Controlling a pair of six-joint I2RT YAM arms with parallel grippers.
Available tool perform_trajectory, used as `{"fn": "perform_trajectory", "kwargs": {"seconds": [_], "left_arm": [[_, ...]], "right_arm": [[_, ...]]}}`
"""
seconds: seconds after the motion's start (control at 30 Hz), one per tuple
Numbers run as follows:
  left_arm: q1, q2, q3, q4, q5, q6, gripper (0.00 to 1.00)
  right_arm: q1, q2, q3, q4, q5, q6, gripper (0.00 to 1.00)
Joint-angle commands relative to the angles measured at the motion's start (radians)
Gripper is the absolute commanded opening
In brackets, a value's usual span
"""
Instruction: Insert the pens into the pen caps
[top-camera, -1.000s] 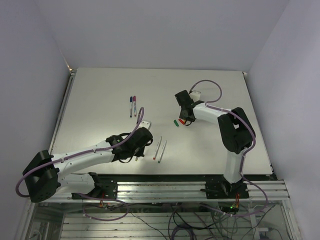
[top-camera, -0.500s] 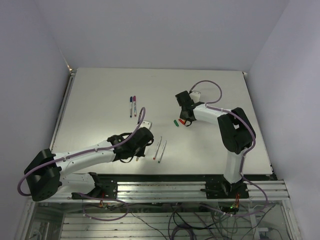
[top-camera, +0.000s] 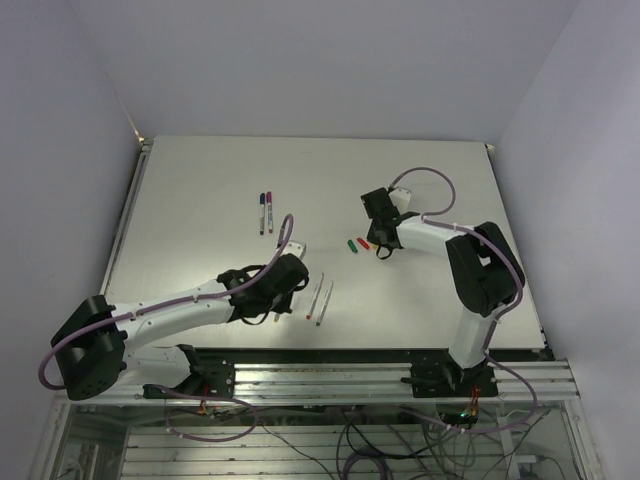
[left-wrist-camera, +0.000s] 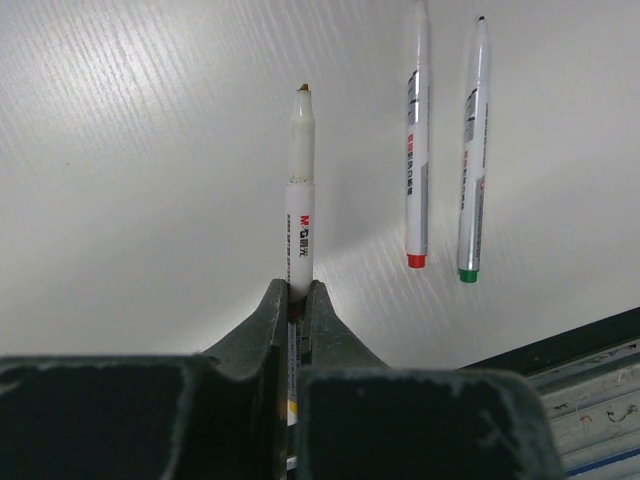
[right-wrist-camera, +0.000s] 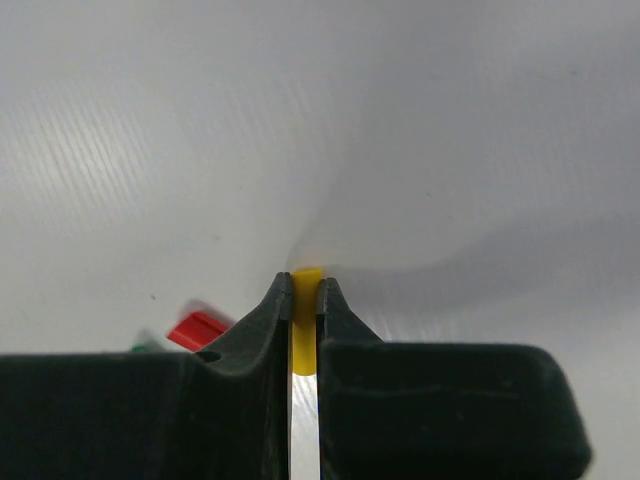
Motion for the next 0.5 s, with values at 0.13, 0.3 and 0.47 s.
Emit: {"fn": "perform_trajectory", "kwargs": {"seconds": [0.13, 0.3, 0.47], "left_arm": [[0.005, -0.015, 0.027, 0.105, 0.015, 0.039, 0.07], [0.005, -0.037, 0.037, 0.193, 0.025, 0.075, 0.07], [0.005, -0.074, 0.005, 0.377, 0.091, 0.096, 0.07]], "right_arm": [[-0.006, -0.28, -0.115, 0.133, 0.005, -0.124, 0.0], [-0.005, -0.473, -0.205, 0.257, -0.057, -0.177, 0.0], [-0.002, -0.676, -0.313, 0.383, -0.179, -0.211, 0.0]]}}
